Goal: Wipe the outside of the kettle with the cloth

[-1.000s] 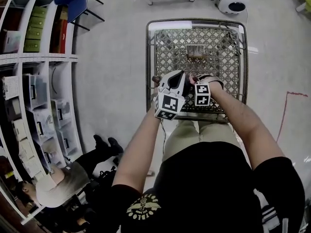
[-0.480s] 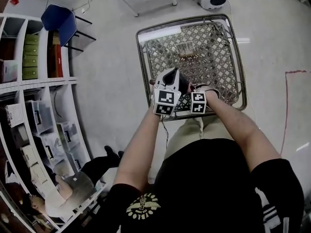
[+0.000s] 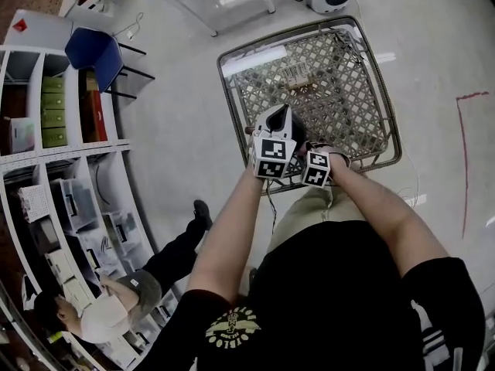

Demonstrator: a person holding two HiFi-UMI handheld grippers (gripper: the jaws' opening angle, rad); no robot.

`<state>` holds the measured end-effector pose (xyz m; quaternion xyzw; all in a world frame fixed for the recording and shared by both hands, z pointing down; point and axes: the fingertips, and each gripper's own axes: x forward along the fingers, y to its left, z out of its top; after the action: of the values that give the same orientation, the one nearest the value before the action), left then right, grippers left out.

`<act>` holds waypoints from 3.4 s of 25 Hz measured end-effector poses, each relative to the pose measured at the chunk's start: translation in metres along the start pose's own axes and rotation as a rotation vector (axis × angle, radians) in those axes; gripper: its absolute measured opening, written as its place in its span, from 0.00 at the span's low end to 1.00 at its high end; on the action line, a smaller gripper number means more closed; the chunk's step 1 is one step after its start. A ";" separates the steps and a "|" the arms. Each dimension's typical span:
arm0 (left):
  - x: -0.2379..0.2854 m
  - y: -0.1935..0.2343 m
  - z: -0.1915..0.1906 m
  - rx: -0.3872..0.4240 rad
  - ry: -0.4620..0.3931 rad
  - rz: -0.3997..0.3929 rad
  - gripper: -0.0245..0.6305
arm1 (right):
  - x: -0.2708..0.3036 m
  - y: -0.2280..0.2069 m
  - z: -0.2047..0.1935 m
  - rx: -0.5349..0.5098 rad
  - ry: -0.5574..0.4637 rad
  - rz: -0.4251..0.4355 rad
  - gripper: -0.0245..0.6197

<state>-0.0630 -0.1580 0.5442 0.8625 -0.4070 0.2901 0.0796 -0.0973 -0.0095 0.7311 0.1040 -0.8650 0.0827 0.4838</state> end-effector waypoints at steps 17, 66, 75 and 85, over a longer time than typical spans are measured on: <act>-0.009 -0.005 -0.005 -0.021 -0.014 0.005 0.03 | 0.004 -0.018 -0.028 0.014 0.028 0.019 0.08; 0.003 0.002 -0.009 -0.055 -0.010 0.075 0.03 | -0.091 -0.194 -0.194 0.390 0.046 -0.157 0.38; 0.002 -0.002 -0.012 -0.081 -0.005 0.026 0.03 | -0.126 -0.185 -0.190 0.471 0.006 -0.278 0.40; -0.024 0.011 0.004 -0.182 -0.182 0.085 0.03 | -0.233 -0.178 -0.116 0.620 -0.350 -0.465 0.37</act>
<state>-0.0814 -0.1512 0.5264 0.8565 -0.4732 0.1755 0.1080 0.1631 -0.1294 0.6002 0.4493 -0.8217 0.2090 0.2813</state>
